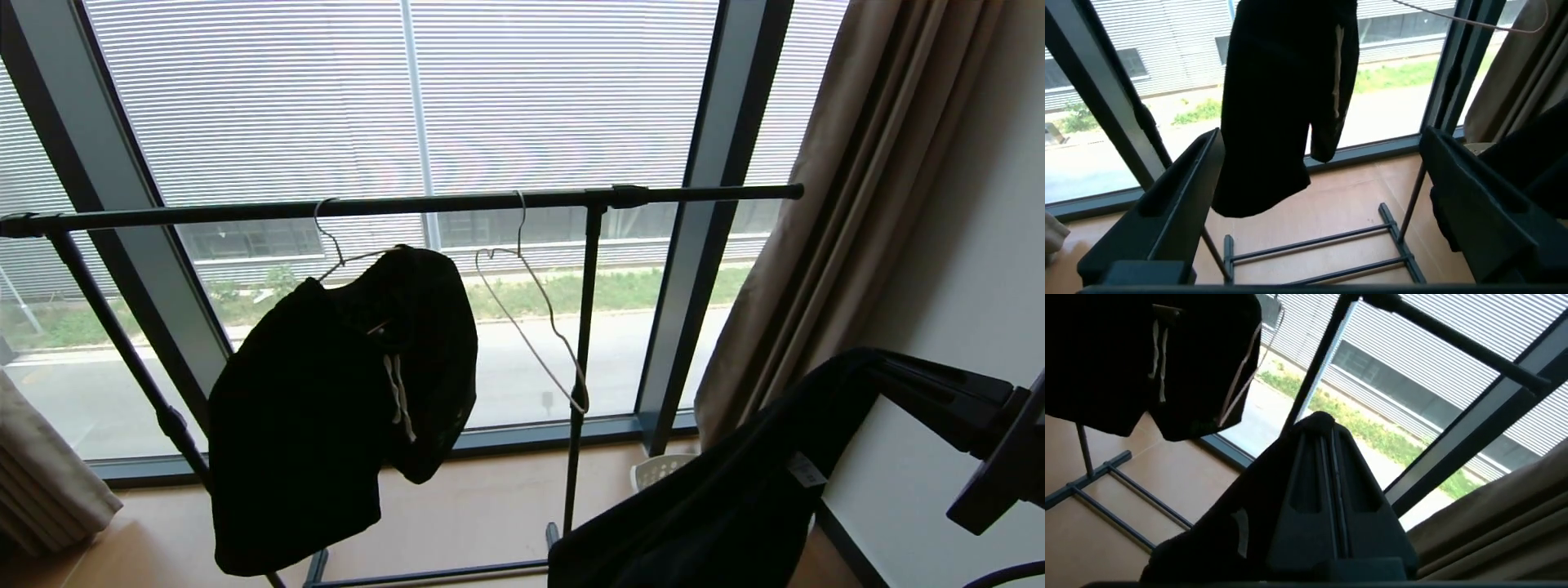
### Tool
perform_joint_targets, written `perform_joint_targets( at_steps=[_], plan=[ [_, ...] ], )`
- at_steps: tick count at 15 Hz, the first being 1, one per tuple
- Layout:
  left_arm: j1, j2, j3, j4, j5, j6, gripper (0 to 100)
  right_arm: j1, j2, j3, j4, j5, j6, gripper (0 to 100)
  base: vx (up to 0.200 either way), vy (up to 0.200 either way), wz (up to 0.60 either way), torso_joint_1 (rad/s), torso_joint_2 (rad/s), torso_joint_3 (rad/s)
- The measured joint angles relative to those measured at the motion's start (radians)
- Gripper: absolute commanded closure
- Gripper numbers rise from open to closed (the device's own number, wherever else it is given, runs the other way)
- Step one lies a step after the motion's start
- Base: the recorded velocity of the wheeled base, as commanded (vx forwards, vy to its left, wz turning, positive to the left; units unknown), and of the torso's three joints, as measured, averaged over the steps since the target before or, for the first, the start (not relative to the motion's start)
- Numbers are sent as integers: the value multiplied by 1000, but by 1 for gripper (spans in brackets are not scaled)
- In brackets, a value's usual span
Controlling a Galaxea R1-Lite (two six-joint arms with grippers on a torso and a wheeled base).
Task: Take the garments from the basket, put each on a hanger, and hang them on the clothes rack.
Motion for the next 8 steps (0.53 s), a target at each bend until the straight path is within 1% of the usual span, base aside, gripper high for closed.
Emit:
perform_joint_targets(
  at_steps=[5, 8],
  plan=[
    [1, 0, 0, -1, 0, 0, 0, 0, -1, 0, 2, 0, 0, 100, 0, 200, 0, 6, 4, 0],
    [0, 0, 0, 0, 0, 0, 0, 0, -2, 1, 1, 0, 0, 100, -200, 0, 0, 9, 1, 1]
  ],
)
